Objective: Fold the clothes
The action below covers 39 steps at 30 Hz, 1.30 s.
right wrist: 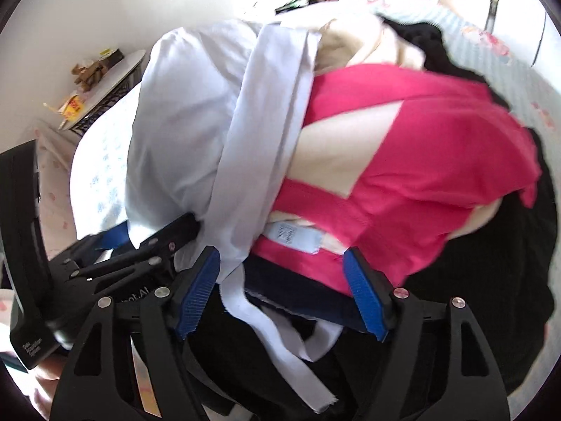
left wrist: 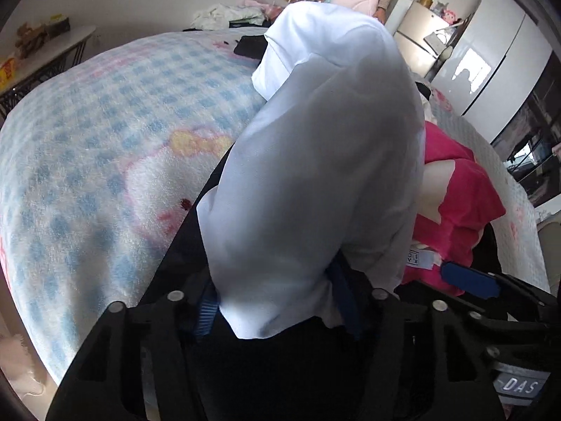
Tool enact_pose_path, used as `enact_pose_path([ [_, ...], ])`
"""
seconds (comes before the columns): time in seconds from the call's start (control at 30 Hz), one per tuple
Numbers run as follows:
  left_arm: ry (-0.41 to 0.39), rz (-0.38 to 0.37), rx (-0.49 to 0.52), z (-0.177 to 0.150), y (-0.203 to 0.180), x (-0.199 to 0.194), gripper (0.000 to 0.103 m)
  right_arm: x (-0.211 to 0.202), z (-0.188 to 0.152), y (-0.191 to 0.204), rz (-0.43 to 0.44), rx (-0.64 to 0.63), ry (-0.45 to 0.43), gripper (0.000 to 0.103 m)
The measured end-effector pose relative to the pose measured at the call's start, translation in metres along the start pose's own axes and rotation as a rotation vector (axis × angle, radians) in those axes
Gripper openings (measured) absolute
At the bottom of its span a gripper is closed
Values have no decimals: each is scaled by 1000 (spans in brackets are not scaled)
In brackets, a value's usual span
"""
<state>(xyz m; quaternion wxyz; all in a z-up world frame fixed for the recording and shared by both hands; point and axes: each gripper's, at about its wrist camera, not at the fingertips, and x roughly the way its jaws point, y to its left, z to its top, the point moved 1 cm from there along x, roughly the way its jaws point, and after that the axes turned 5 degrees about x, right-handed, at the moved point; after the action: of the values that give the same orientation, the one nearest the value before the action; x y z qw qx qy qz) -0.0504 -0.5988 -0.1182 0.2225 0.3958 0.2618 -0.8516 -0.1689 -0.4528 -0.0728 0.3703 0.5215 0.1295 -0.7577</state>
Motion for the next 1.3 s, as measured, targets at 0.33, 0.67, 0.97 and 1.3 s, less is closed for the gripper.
enact_pose_path([
  [0.33, 47, 38, 103, 12, -32, -3, 17, 22, 22, 30, -176, -146, 39, 27],
  [0.67, 58, -177, 250, -22, -130, -37, 13, -42, -11, -11, -164, -102, 9, 8],
  [0.97, 117, -374, 271, -117, -227, -65, 12, -97, -54, -64, -190, 23, 13, 22],
  [1.3, 189, -397, 246, -156, -240, -70, 12, -83, -102, -88, -57, -37, 80, 64],
])
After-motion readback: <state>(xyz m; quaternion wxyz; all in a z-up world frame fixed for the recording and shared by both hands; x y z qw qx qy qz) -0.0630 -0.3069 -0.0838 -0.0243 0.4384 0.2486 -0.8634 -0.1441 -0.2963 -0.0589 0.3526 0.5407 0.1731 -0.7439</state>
